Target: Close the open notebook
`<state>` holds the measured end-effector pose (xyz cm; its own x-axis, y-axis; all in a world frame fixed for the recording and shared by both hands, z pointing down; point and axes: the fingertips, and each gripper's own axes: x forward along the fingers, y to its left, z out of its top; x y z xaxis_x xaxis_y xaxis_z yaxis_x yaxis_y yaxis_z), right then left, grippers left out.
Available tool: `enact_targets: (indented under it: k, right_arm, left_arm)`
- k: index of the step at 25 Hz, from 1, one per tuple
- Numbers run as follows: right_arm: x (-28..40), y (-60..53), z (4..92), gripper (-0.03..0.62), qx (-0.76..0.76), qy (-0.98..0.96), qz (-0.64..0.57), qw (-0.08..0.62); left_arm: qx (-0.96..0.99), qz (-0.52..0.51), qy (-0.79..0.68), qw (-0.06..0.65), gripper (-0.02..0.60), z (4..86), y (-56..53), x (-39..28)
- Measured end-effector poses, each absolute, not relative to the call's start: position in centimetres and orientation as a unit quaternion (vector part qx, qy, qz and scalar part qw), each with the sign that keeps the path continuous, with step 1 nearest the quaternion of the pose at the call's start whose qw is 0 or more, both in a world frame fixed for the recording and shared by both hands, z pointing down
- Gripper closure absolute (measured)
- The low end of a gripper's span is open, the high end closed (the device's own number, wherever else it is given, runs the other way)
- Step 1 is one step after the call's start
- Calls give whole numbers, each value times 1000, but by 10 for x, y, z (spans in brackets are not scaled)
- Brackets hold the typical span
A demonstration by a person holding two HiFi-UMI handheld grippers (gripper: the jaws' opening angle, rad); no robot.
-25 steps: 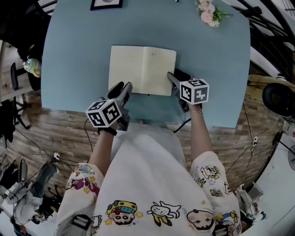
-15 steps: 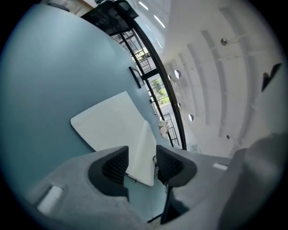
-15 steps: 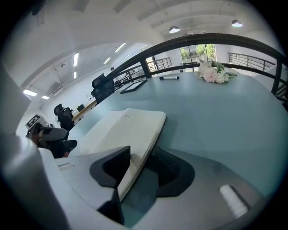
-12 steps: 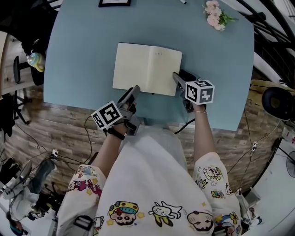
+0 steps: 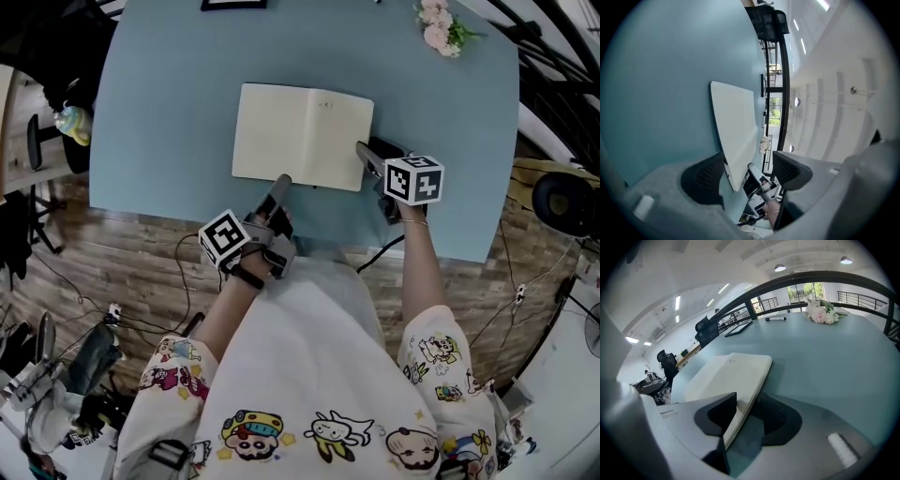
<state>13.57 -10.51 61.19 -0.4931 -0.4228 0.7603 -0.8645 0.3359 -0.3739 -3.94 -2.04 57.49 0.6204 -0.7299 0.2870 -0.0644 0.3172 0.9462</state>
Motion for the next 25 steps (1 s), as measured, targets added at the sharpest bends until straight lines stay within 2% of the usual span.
enact_targets:
  k: [4,10,14,18,25]
  right_arm:
    - [135,-104,612,428,420,-767,397,278]
    - [136,-104,613,430,422,-769,389,280]
    - [136,-103,613,428,421,-770,383,288]
    - [135,-103,612,430,415,-776,378,287]
    - [138,-102,611,441,418,-779,389,259]
  left_arm:
    - [507,-237,-383,735,204,586,-18,-41]
    - [507,-253,-389,727,206,588,-27,-38]
    - [518,-250,-399,714,255,588,-30,-35]
    - [505,-297,-383,714,244,577,-34,-38]
    - [530,-271,-415,688,241,584,-33,-69]
